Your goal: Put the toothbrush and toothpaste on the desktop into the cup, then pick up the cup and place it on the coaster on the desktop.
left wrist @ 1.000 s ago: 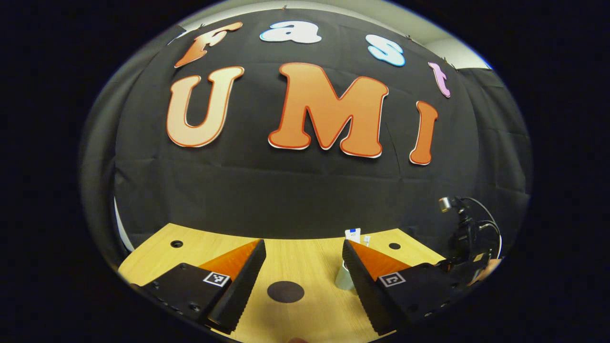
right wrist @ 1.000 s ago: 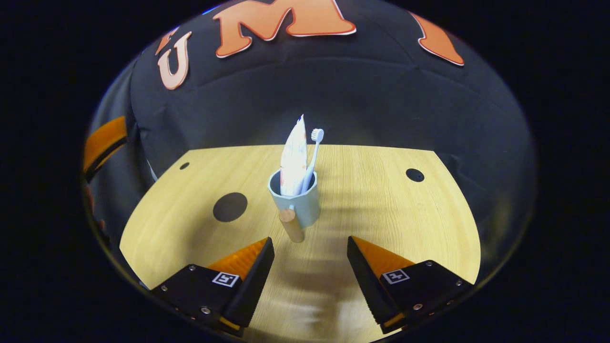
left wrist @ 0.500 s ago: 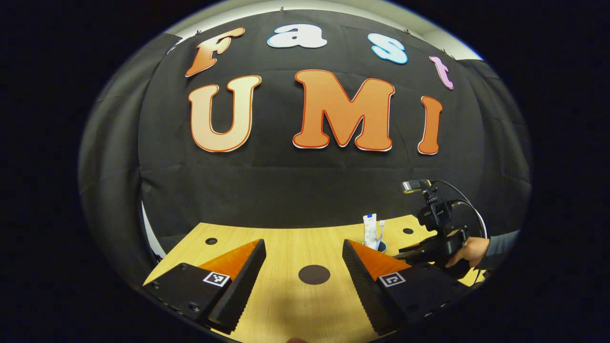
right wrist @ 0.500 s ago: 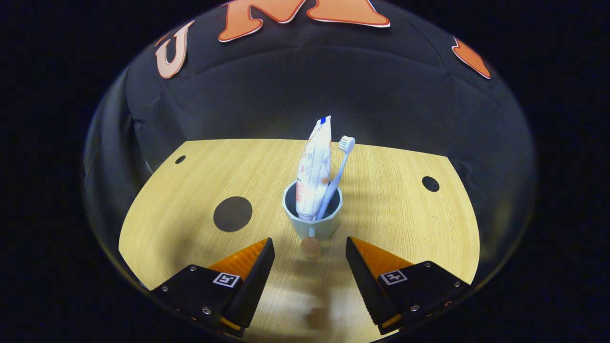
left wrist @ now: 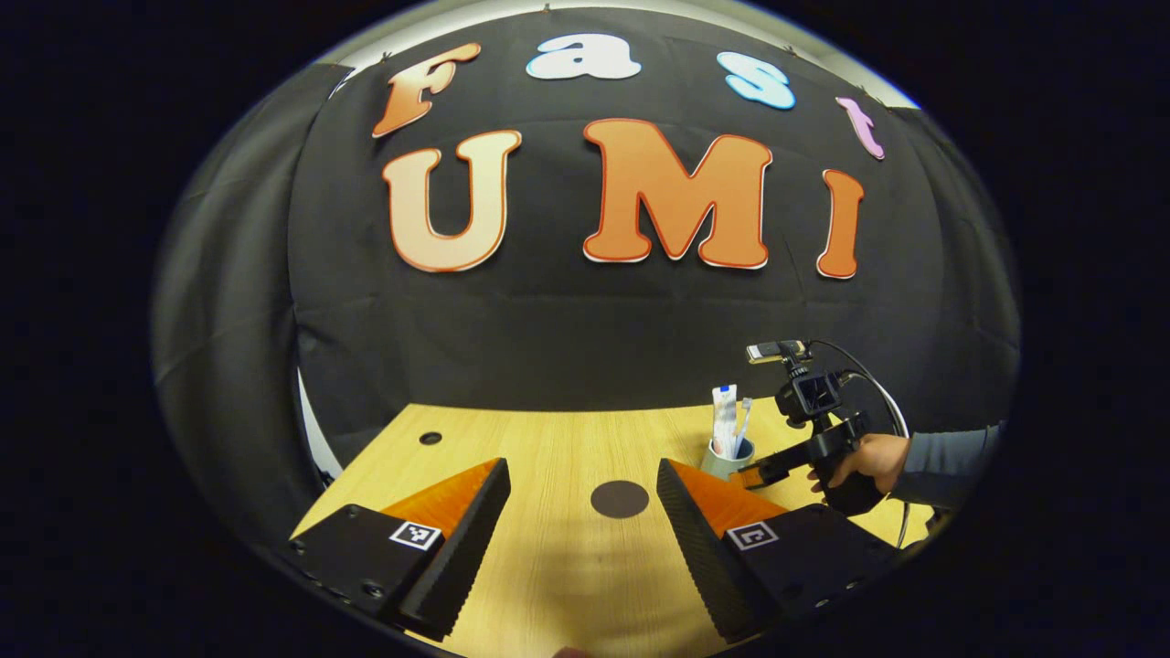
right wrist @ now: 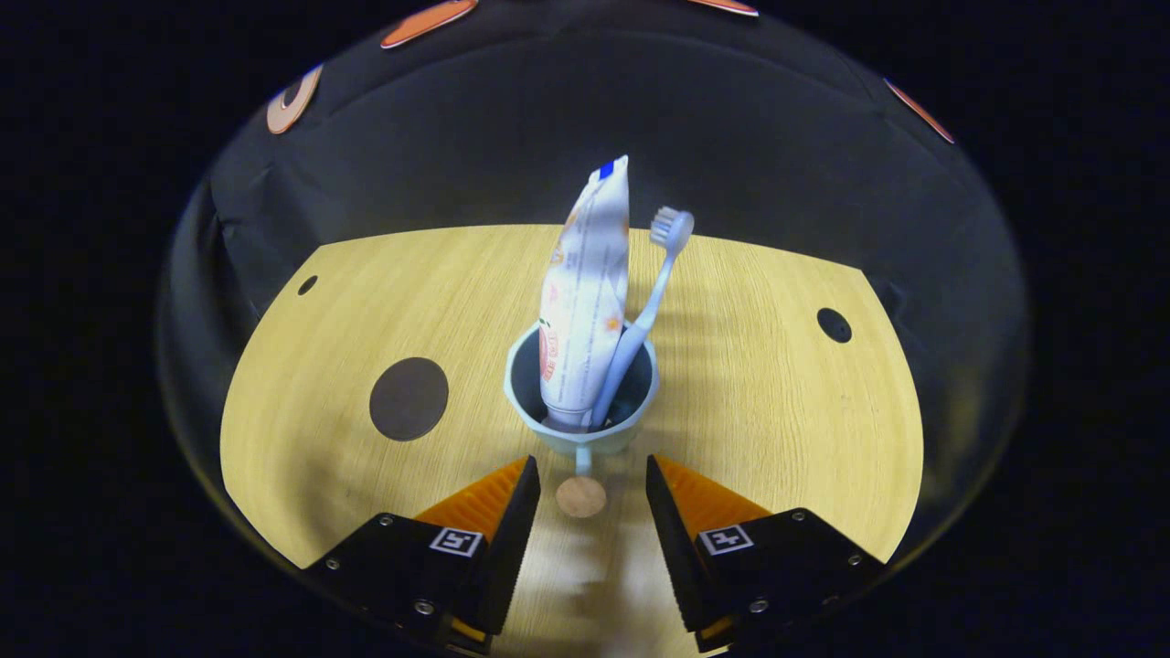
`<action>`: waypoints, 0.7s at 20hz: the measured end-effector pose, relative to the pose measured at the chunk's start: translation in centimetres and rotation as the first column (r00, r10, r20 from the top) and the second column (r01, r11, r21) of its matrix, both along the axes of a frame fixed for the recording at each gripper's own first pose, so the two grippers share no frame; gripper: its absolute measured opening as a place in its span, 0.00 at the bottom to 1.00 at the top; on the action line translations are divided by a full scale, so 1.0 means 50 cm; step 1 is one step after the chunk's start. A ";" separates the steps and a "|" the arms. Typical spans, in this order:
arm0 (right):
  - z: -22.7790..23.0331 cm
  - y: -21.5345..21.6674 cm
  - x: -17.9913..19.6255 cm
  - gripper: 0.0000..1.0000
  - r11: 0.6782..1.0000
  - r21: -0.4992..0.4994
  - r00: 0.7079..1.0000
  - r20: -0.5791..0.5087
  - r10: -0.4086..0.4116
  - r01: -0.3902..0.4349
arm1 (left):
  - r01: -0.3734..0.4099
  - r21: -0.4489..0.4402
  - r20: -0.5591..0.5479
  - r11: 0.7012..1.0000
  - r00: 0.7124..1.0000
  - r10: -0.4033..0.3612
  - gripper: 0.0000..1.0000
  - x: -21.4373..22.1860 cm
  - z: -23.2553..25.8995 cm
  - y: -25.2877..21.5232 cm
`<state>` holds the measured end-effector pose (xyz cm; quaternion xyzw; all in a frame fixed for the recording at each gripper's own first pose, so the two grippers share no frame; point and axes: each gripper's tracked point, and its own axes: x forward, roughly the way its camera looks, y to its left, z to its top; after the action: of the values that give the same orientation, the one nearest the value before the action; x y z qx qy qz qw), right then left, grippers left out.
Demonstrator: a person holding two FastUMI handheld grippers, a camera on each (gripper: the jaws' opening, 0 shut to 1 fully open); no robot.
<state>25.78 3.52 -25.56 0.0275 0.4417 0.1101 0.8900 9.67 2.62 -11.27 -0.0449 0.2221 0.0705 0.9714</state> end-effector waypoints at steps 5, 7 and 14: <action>-0.020 0.015 0.003 0.40 0.999 0.034 0.999 -0.041 -0.035 0.037 | -0.080 -0.102 -0.174 0.992 0.983 0.061 0.97 -0.057 -0.087 0.009; -0.020 0.019 0.007 0.28 0.999 0.024 0.999 -0.029 -0.032 0.033 | -0.112 -0.109 -0.220 0.988 0.972 0.086 0.98 -0.075 -0.107 0.020; -0.015 0.022 0.007 0.13 1.000 0.022 1.000 -0.025 -0.014 0.014 | -0.153 -0.123 -0.291 0.981 0.950 0.112 0.98 -0.112 -0.142 0.017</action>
<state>26.12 4.60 -26.30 0.0417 0.4515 0.1084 0.8847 4.05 3.46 -18.37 -0.1189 0.3597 0.1250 0.9170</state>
